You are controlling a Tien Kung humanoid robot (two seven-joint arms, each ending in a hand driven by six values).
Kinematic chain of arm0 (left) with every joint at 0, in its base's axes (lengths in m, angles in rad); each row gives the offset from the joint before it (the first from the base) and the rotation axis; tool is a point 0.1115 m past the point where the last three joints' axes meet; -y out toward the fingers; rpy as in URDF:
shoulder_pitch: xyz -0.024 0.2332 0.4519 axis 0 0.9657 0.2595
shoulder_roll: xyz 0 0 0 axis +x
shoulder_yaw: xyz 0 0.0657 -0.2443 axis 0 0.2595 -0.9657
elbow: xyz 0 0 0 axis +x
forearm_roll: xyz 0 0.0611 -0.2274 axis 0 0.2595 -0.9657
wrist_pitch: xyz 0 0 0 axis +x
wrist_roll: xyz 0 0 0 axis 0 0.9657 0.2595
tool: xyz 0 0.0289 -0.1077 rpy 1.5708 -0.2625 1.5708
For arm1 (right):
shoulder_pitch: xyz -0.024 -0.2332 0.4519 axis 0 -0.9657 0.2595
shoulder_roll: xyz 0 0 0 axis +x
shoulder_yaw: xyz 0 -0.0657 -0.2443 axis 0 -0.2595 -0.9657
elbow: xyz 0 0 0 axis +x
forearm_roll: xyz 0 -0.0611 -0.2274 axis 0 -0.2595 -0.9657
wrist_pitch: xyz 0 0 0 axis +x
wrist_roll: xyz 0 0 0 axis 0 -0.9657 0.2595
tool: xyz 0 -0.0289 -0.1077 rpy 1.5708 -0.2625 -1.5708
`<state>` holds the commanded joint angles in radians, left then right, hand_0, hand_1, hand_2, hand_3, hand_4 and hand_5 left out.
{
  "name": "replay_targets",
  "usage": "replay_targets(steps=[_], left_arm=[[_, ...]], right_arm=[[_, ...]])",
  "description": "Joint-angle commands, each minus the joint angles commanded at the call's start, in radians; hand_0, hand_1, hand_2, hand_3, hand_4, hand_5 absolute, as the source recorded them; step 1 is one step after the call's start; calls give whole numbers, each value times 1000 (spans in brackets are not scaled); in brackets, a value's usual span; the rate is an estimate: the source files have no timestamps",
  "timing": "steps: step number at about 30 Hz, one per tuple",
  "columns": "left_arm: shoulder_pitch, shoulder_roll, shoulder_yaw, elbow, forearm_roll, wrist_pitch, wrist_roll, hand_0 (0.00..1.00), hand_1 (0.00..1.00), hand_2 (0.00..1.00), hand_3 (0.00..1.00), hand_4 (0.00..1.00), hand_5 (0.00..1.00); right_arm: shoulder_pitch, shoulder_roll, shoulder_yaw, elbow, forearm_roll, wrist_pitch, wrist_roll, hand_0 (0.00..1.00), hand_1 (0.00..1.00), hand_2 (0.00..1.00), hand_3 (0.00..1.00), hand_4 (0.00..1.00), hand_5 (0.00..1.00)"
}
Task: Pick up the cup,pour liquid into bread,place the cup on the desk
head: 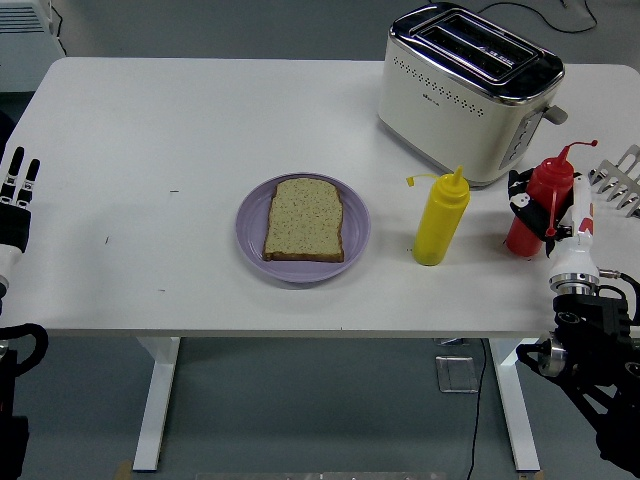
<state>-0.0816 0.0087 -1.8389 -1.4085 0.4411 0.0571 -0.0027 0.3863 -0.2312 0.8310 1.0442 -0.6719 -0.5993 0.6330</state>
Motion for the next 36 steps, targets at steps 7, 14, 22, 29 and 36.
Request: replay_targets(steps=[7, 14, 22, 29, 36], left_arm=[[-2, 1, -5, -1, 0, 0, 0, 786, 741, 740, 698, 516, 998], [-5, 2, -8, -2, 0, 0, -1, 786, 741, 740, 698, 513, 996], [-6, 2, -8, -2, 0, 0, -1, 786, 741, 740, 698, 513, 997], [-7, 2, -9, -3, 0, 0, -1, 786, 741, 740, 698, 514, 995], [-7, 3, -11, -3, 0, 1, -1, 786, 741, 740, 698, 514, 995]], right_arm=[[-12, -7, 0, 1, -10, 4, -9, 534, 497, 501, 511, 560, 87], [-37, -25, 8, 27, -36, -3, -11, 731, 639, 637, 778, 705, 130], [-74, -43, 27, 49, -98, 8, -50, 841, 750, 796, 957, 753, 137], [-93, -44, 52, 45, -108, 44, -82, 950, 856, 965, 998, 810, 147], [-140, -54, 108, 80, -122, 63, -89, 971, 881, 997, 998, 821, 143]])
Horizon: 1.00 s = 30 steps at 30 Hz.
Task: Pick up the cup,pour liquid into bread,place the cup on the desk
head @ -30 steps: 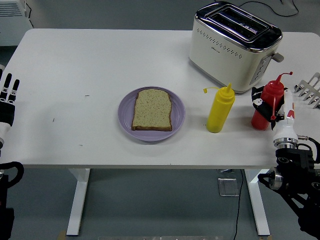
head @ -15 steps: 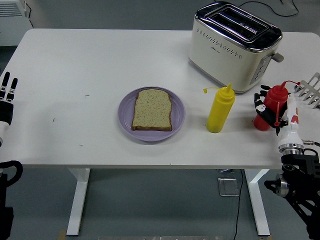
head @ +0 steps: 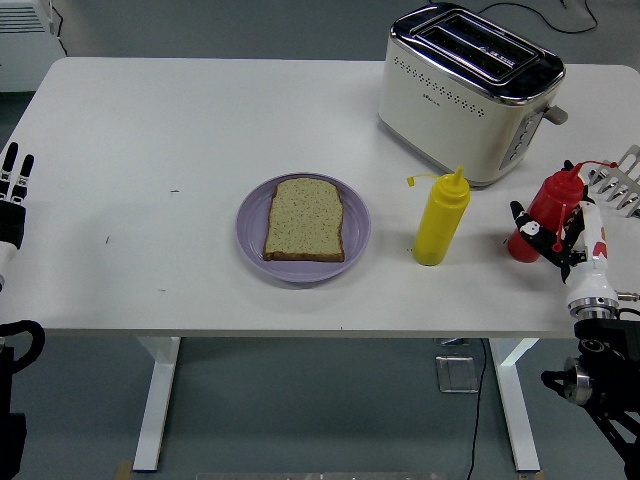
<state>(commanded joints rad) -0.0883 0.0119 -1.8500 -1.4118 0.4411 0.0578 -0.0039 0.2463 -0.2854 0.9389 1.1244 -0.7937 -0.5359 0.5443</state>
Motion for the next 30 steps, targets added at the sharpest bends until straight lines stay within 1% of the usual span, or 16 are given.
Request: replay_targets(steps=[6, 8, 11, 12, 15, 19, 23, 27, 30], left_arm=[[0, 0, 1, 0, 0, 0, 0, 786, 741, 740, 698, 514, 995], [0, 0, 1, 0, 0, 0, 0, 786, 741, 740, 698, 514, 995], [-1, 0, 1, 0, 1, 0, 0, 786, 741, 740, 698, 514, 995], [-1, 0, 1, 0, 2, -1, 0, 786, 741, 740, 697, 514, 994], [-1, 0, 1, 0, 2, -1, 0, 786, 741, 740, 697, 514, 994], [-3, 1, 1, -1, 3, -1, 0, 785, 741, 740, 698, 514, 994], [-4, 1, 2, -1, 3, -1, 0, 785, 741, 740, 698, 514, 994], [-4, 2, 3, -2, 3, -1, 0, 785, 741, 740, 698, 514, 994], [-3, 3, 4, -2, 3, -1, 0, 786, 741, 741, 698, 514, 994]], right_arm=[[-58, -20, 46, 53, -36, 18, -8, 972, 887, 998, 998, 816, 137], [-66, -23, 50, 60, -44, 20, -9, 972, 887, 998, 998, 816, 137], [-109, -44, 70, 100, -79, 25, -17, 972, 887, 998, 998, 816, 137], [-123, -50, 78, 110, -91, 30, -24, 972, 909, 998, 998, 810, 128], [-156, -63, 98, 124, -117, 42, -40, 972, 909, 998, 998, 810, 128], [-191, -73, 129, 133, -122, 59, -50, 971, 911, 998, 998, 811, 126], [-232, -81, 163, 161, -116, 69, -50, 971, 911, 998, 998, 811, 126], [-289, -94, 209, 193, -112, 77, -48, 971, 908, 998, 998, 808, 122], [-315, -101, 228, 208, -113, 81, -49, 971, 906, 998, 998, 807, 121]])
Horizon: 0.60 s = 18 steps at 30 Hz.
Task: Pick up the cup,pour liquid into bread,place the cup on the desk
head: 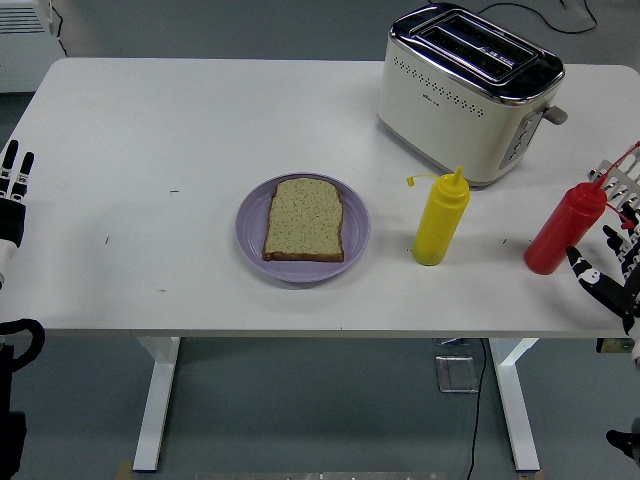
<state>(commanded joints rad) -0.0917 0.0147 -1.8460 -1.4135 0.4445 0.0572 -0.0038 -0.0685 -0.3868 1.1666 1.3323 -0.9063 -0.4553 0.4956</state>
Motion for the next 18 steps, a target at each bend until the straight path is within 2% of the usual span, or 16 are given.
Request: replay_targets(steps=[8, 18], left_arm=[[0, 1, 7, 0, 1, 0, 0, 786, 741, 740, 698, 514, 993], [1, 3, 10, -1, 1, 0, 1, 786, 741, 740, 698, 514, 993]], right_arm=[[-76, -19, 46, 50, 0, 10, -1, 968, 908, 998, 998, 807, 122], [-137, -11, 184, 91, 55, -5, 21, 961, 905, 993, 998, 807, 122]])
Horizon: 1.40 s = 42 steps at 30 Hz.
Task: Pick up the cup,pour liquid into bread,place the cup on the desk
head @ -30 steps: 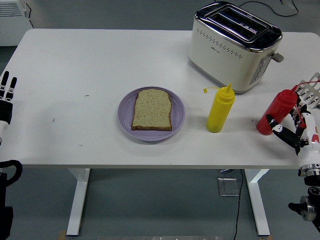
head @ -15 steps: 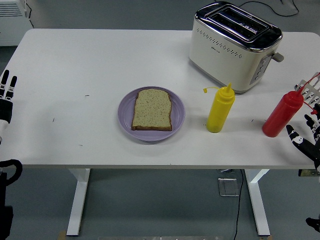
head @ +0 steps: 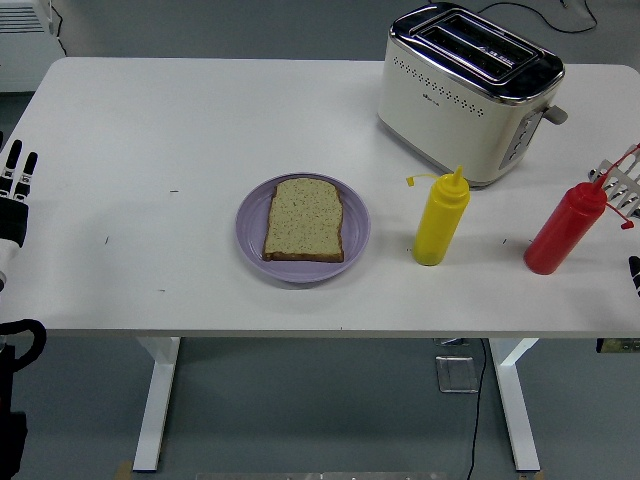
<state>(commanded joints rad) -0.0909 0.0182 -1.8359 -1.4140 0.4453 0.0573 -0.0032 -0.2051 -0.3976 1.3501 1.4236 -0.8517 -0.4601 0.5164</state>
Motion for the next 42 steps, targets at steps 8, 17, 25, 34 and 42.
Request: replay_targets(steps=[8, 17, 25, 34, 42], left_arm=[[1, 1, 0, 0, 0, 1, 0, 786, 741, 740, 698, 514, 994], [-3, 0, -1, 0, 0, 1, 0, 786, 741, 740, 698, 514, 994], [-2, -2, -6, 0, 0, 1, -1, 786, 741, 740, 698, 514, 994], [-2, -3, -7, 1, 1, 1, -1, 785, 741, 740, 698, 514, 994], [-4, -4, -7, 1, 0, 0, -1, 785, 741, 740, 698, 514, 995]], right_arm=[[-3, 32, 167, 152, 260, 150, -8, 859, 801, 858, 888, 709, 351], [77, 40, 267, 205, 567, 297, -114, 813, 760, 785, 814, 648, 457], [171, 115, 345, 90, 547, 373, -248, 802, 729, 742, 763, 586, 683], [217, 126, 341, 25, 543, 395, -258, 798, 729, 742, 761, 587, 696], [219, 128, 341, 12, 549, 387, -254, 794, 728, 740, 760, 584, 716]])
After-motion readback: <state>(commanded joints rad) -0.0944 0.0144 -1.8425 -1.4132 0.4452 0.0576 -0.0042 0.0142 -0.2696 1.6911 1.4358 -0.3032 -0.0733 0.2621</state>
